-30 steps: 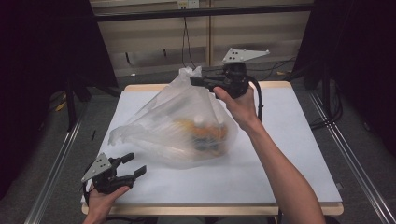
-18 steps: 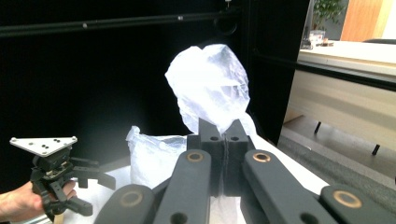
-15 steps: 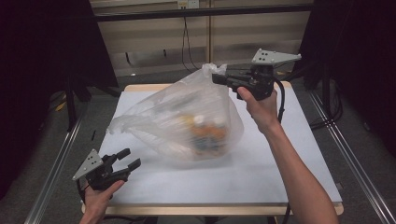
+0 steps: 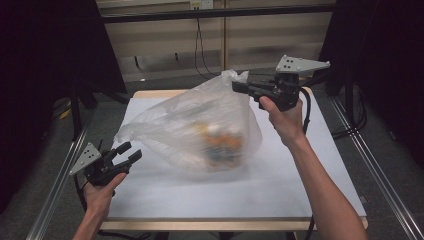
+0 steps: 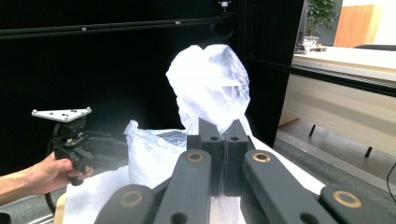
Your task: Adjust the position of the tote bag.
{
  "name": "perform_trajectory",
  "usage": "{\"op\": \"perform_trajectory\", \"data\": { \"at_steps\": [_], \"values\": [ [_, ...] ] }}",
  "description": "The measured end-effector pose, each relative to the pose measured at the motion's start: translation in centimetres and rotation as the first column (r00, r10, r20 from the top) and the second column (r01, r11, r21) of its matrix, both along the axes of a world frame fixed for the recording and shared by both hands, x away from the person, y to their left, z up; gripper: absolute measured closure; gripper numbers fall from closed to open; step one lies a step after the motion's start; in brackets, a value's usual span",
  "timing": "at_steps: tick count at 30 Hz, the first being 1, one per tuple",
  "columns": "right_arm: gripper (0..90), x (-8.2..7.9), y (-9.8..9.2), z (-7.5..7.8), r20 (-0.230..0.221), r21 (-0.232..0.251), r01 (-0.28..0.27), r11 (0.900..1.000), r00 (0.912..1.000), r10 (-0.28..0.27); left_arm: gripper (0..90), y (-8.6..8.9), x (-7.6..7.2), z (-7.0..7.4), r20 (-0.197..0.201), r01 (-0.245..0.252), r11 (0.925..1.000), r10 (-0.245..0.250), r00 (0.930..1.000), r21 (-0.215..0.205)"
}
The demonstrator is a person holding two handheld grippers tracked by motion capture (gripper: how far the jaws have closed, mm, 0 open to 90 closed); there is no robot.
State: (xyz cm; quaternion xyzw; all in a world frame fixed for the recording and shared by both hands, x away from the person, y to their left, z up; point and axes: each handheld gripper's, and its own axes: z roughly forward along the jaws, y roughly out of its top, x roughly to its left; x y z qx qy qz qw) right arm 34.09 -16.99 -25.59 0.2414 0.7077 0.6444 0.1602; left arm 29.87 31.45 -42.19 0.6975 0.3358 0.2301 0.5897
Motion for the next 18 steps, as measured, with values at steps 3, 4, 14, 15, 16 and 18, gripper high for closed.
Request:
{"op": "perform_trajectory", "data": {
  "at_steps": [3,4,14,15,16,18],
  "values": [
    [90.0,-0.2,-0.4,0.2,0.002,-0.007,0.010,1.000,1.0000,-0.010,46.6,0.0,0.3,0.2,0.005,-0.004,1.0000,0.004,1.0000,0.006],
    [90.0,-0.3,-0.7,0.3,0.003,0.003,0.012,1.000,0.9999,-0.012,46.5,0.0,0.5,0.2,0.004,-0.008,1.0000,0.008,1.0000,0.005],
    [90.0,-1.1,-2.0,0.8,0.025,0.001,0.032,0.999,0.9992,-0.032,32.6,-0.9,2.3,1.0,-0.011,-0.016,0.9998,0.015,0.9998,-0.015],
    [90.0,-1.2,-2.2,0.8,0.025,-0.001,0.035,0.999,0.9991,-0.035,30.9,-1.1,2.5,0.9,-0.021,-0.015,0.9999,0.015,0.9997,-0.008],
    [90.0,-1.2,-2.5,0.9,0.027,0.002,0.045,0.999,0.9986,-0.045,28.7,-1.3,2.9,0.7,-0.025,-0.003,1.0000,0.003,0.9997,0.005],
    [90.0,-1.2,-2.7,0.9,0.026,0.004,0.045,0.999,0.9987,-0.045,28.1,-1.3,3.0,0.7,-0.026,0.002,0.9999,-0.001,0.9997,0.014]
  ]
}}
